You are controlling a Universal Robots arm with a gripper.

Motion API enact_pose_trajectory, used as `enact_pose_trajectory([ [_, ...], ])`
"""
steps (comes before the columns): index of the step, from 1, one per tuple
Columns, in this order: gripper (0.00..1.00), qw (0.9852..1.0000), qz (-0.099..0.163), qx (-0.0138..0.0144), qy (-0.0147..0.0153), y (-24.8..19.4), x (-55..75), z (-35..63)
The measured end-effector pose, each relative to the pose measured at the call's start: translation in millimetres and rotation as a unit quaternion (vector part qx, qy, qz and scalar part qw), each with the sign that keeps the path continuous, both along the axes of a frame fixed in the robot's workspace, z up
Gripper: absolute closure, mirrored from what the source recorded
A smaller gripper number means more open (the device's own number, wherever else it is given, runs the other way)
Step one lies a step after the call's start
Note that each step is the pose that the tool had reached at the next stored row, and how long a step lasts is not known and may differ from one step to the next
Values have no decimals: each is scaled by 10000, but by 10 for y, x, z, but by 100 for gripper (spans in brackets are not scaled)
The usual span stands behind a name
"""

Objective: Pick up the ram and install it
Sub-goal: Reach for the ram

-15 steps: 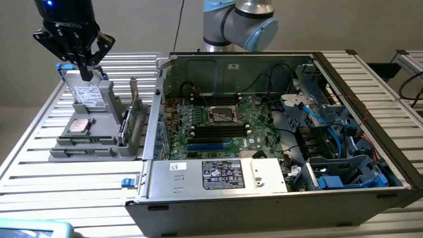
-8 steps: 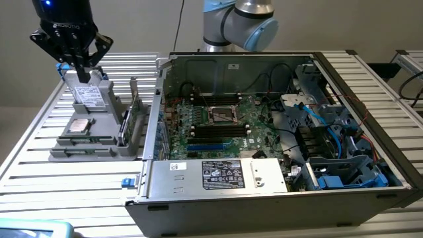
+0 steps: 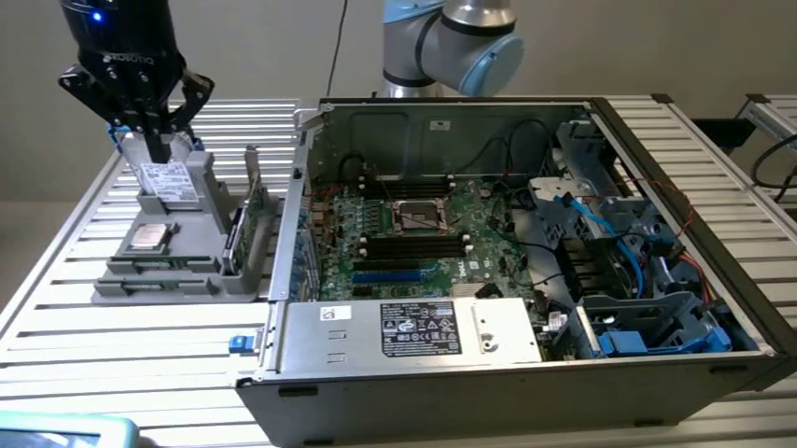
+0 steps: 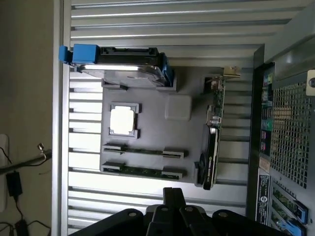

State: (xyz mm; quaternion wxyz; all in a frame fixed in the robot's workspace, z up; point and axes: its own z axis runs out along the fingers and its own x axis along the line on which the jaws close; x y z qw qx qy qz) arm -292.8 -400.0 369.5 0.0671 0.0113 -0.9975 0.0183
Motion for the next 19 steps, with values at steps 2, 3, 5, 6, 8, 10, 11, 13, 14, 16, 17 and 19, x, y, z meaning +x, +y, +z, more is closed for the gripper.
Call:
enact_pose_trajectory([
  [2, 89, 10000, 55, 0, -1, 0, -11, -27],
  [3, 89, 10000, 81, 0, -2, 0, -19, -41],
  [5, 89, 9999, 117, 0, -3, -1, -49, -75],
  [6, 89, 9999, 124, -1, -3, -1, -76, -92],
  [8, 89, 9999, 131, 0, -4, -1, -151, -130],
  [10, 89, 9999, 135, 0, -4, -1, -231, -167],
  [11, 89, 9999, 137, 0, -5, 0, -271, -186],
  [13, 89, 9999, 144, 0, -4, -1, -342, -221],
  [14, 89, 9999, 152, 0, -4, -1, -365, -236],
  [16, 89, 9998, 199, 0, -5, -4, -375, -261],
  [17, 89, 9997, 247, 0, -4, -5, -375, -270],
  [19, 89, 9993, 370, 0, -4, -6, -375, -290],
])
